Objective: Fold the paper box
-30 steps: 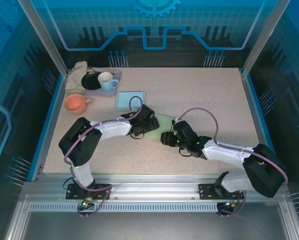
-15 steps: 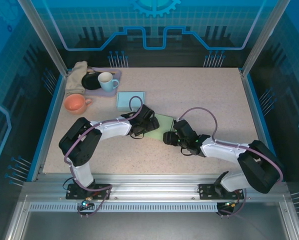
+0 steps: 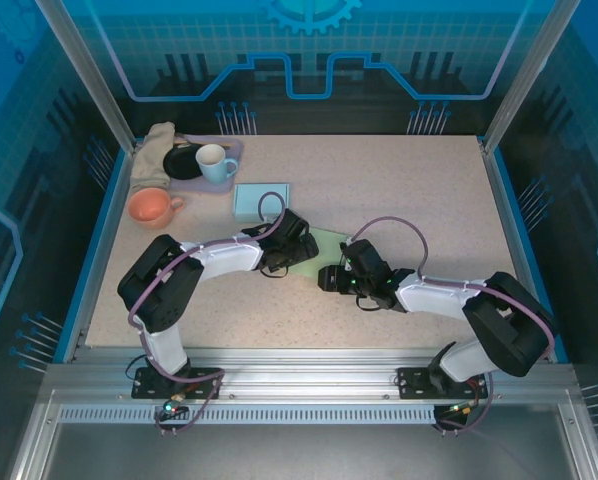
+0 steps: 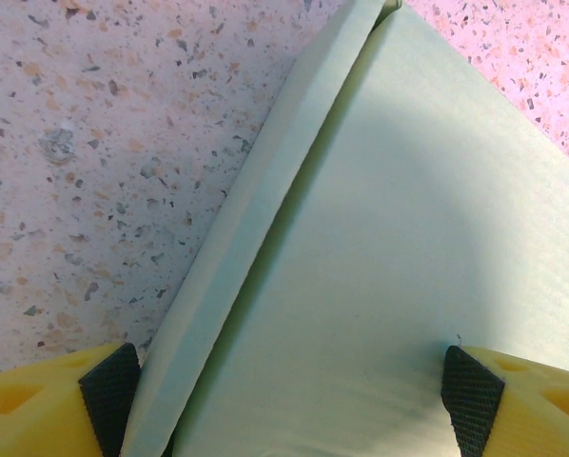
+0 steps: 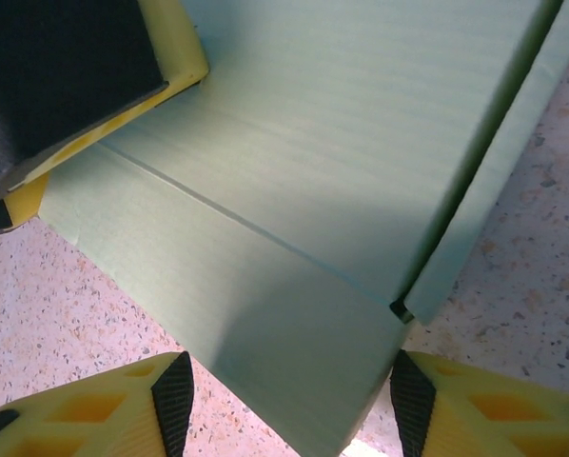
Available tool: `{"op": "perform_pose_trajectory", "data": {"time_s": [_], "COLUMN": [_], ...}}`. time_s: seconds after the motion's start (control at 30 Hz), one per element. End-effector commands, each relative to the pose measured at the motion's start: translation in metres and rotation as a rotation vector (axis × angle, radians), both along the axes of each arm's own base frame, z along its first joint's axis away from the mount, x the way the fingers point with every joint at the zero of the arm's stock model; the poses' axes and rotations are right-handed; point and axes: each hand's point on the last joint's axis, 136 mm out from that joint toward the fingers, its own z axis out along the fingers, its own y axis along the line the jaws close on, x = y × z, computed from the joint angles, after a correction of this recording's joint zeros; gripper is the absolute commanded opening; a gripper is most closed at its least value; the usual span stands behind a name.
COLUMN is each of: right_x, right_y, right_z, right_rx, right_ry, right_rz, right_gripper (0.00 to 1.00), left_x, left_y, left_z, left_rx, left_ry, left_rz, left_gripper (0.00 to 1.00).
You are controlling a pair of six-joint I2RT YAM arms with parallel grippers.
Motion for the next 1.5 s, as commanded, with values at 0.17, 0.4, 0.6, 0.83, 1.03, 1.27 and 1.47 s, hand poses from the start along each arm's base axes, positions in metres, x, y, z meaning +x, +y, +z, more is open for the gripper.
{"op": "perform_pose_trajectory", "data": {"time_s": [0.17,0.4,0.6,0.83,1.03,1.27,1.47], "right_x": [0.009,0.013,0.011,0.011,0.012,0.014,0.015], "right_y": [-0.007,-0.009,0.000,0.007,0.000,-0.006,-0.018], "right_z": [0.017,0.015,0.011,0.009,0.005,-0.005,-0.017], "right_rx": [-0.050,-0.073,-0.040,-0.020,-0.055,-0.095,-0.169], "right_ry": [-0.071,-0.084,-0.061,-0.050,-0.058,-0.073,-0.096], "right_rz": [-0.018,-0.021,0.004,0.019,0.007,-0.001,-0.018], "right_gripper": [0.57,0.53,0.52,0.52,0.51,0.45,0.42], "left_x": [-0.021,-0.020,-0.020,-0.019,-0.020,-0.020,-0.021], "left_y": [0.027,0.026,0.027,0.026,0.026,0.027,0.028], "left_z": [-0.033,-0.032,-0.031,-0.033,-0.034,-0.037,-0.039], "left_rx": [0.125,0.123,0.127,0.124,0.125,0.127,0.135], "left_ry": [0.101,0.098,0.098,0.098,0.099,0.101,0.106], "left_rz": [0.013,0.013,0.014,0.012,0.011,0.017,0.014], "left_gripper": [0.85,0.85,0.85,0.85,0.85,0.82,0.81]}}
